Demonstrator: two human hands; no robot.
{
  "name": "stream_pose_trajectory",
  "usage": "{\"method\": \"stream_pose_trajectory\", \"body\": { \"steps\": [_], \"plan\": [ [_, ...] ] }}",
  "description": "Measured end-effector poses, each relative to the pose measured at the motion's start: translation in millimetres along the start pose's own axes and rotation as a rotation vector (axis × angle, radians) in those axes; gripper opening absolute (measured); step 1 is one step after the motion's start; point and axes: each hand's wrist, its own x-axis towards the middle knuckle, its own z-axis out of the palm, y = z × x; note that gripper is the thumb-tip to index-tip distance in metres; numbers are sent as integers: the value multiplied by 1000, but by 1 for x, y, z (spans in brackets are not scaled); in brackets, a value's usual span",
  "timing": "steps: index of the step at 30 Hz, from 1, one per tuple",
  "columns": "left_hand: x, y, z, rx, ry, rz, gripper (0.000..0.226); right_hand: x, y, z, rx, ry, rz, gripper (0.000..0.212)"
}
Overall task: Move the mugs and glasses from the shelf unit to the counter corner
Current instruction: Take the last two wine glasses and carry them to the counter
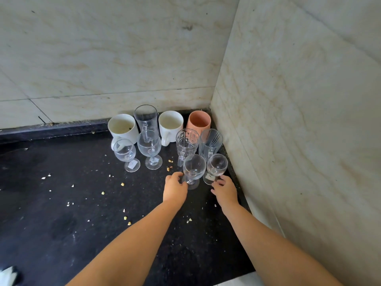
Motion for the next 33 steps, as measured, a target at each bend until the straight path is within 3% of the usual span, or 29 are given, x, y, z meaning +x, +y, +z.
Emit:
{"method": "stream_pose_trajectory", "body": {
  "steps": [5,9,17,27,33],
  "plan": [
    [-18,12,-32,64,10,127,41,-36,-19,5,-116,120,-87,37],
    [-32,23,-61,79,34,221,31,-67,-44,13,-199,203,-155,34],
    [-58,12,-121,101,149,260,26,-120,-83,59,-414,123,-406,26],
    [-109,-50,-222,156,521,124,26,-166,-117,145,-802,-265,-847,33],
    [-188,-118,-233,143,740,-123,27,-225,-92,193,-1072,-546,-1128,33]
  ]
}}
